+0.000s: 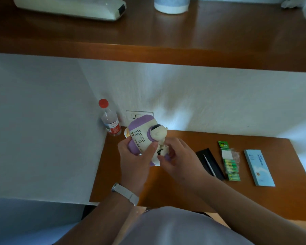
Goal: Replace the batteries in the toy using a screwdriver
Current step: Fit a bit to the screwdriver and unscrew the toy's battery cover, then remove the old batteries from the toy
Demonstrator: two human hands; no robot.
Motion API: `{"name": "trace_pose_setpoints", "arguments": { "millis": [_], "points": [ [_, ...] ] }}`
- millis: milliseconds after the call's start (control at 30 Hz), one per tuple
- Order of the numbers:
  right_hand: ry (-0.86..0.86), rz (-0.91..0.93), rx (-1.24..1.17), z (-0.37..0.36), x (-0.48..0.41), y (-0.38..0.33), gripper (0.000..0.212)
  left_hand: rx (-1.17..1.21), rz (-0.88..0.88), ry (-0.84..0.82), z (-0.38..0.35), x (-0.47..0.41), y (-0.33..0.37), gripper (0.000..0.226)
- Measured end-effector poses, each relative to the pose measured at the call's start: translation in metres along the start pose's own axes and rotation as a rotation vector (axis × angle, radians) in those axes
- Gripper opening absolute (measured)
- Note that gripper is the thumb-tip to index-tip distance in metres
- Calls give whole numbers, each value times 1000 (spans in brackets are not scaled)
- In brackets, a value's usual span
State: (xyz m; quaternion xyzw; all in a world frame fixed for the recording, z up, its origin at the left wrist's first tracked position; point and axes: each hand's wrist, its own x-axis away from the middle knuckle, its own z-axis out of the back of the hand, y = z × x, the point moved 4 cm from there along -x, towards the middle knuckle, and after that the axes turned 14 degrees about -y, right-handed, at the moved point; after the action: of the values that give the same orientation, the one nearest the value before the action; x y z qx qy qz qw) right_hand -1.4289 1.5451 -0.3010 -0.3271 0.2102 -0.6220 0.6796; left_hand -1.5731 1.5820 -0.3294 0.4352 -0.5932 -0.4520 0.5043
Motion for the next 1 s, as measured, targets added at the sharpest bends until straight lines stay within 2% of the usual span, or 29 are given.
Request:
{"name": "trace_pose_setpoints", "arguments": {
  "millis": [200, 333, 433, 633, 767, 900, 1000],
  "points": [
    [91, -147, -449, 0, 5, 6, 28, 78, 28, -21, 14, -4, -7, 67],
    [60, -278, -885, -6, 0, 16, 12, 95, 54, -34, 28, -7, -19, 66],
    [40, -369, -1058, -15, -2, 26, 18, 87, 77, -54, 39, -10, -28, 67],
    [-16, -494, -917, -37, -14, 63, 16, 126, 78, -107, 57, -13, -36, 73],
    [-119, -566, -728, -54, -31, 97, 14, 109, 73, -129, 67, -14, -35, 57],
    [-243, -520, -439, -61, -58, 115, 13, 79, 79, -122, 73, -15, -32, 51],
    [-314, -415, -167, -66, -81, 127, 21, 75, 93, -94, 75, -13, -30, 49]
  ]
}}
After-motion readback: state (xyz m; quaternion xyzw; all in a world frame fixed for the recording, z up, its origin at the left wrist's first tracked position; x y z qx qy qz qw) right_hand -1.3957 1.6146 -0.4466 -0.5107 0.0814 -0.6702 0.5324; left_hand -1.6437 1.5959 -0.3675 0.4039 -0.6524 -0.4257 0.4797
